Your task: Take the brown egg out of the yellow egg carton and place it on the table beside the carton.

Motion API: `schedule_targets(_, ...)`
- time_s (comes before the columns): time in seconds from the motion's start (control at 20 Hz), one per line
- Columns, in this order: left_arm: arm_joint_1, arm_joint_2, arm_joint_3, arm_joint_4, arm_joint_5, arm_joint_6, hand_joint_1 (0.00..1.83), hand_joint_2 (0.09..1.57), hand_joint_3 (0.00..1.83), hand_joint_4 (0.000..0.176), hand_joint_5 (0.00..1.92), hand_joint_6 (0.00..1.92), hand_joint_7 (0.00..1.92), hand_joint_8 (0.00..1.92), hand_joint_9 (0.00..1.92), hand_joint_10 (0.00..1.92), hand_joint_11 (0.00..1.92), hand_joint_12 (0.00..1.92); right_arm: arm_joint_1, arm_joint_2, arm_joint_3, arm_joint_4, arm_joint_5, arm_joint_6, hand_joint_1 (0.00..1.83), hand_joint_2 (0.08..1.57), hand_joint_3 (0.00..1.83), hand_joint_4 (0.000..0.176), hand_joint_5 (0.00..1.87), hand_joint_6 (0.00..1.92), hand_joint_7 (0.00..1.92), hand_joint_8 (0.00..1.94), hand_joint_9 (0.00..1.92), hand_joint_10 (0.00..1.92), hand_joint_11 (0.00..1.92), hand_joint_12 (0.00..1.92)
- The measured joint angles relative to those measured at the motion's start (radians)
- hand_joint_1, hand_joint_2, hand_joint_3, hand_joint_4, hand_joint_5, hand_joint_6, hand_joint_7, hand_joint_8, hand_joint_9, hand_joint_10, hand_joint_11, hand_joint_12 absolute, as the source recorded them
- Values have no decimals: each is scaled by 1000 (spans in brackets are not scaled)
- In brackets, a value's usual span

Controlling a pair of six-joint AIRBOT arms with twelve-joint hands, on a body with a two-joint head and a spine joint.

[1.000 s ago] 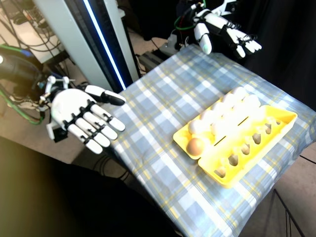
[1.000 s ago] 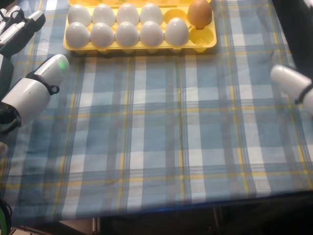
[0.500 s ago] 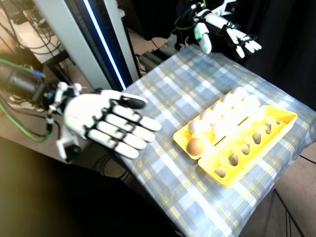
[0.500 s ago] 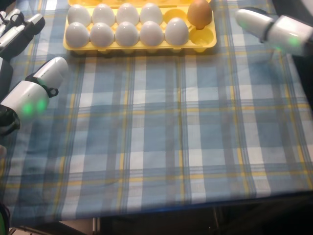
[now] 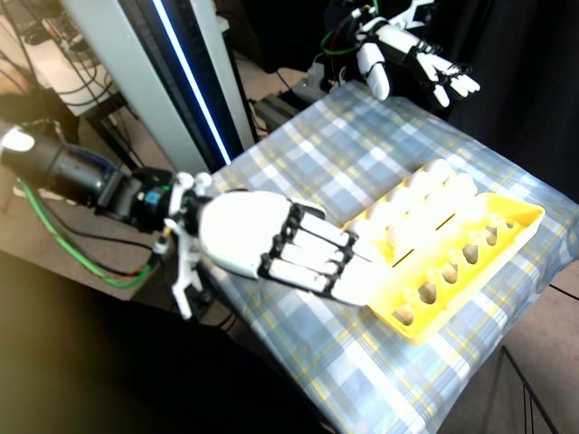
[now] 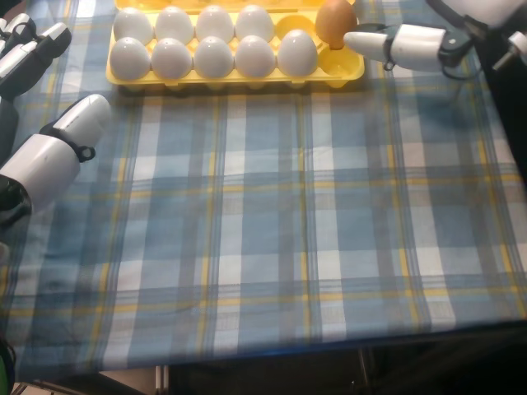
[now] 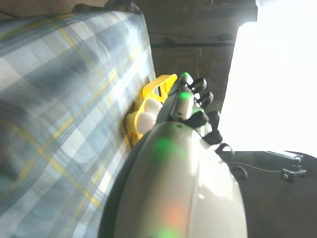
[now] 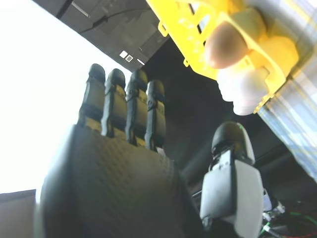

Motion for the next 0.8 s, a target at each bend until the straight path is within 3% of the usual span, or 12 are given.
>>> schedule_targets(0.2, 3, -1, 0, -1, 0, -3, 290, 1267, 0, 20, 399, 6, 157, 5, 46, 5, 0, 0, 39, -46, 55, -41, -73, 2, 705, 1029, 0, 0, 561, 12, 558, 18, 279, 9, 56, 23)
schedule_targets(0.3, 3, -1, 0, -1, 0, -5, 288, 1262, 0, 37, 388, 1, 150, 1, 40, 0, 0, 0, 49, -70, 90, -34, -106, 2, 729, 1040, 1, 0, 591, 8, 594, 6, 326, 12, 87, 32)
schedule_targets(0.45, 3, -1, 1, -1, 0, -5, 249, 1271, 3, 28, 379, 0, 153, 2, 53, 6, 0, 0, 50, -76, 101, -27, -139, 2, 764, 1049, 1, 0, 648, 9, 663, 9, 317, 2, 97, 31)
schedule_targets(0.55, 3, -1, 1, 3, 0, -6, 270, 1271, 2, 39, 379, 1, 136, 0, 36, 0, 0, 0, 50, -84, 113, -31, -149, 3, 797, 1055, 0, 0, 709, 9, 723, 8, 365, 6, 106, 30)
schedule_targets(0.7, 3, -1, 1, 0, 0, -7, 285, 1269, 0, 34, 384, 1, 139, 2, 19, 0, 0, 0, 50, -91, 124, -34, -162, 2, 847, 1058, 0, 0, 761, 5, 781, 8, 499, 25, 159, 50)
schedule_targets(0.8, 3, -1, 1, 1, 1, -8, 254, 1271, 1, 31, 380, 1, 150, 3, 33, 4, 0, 0, 50, -100, 136, -32, -168, 3, 823, 1065, 3, 0, 732, 0, 768, 0, 484, 11, 166, 52)
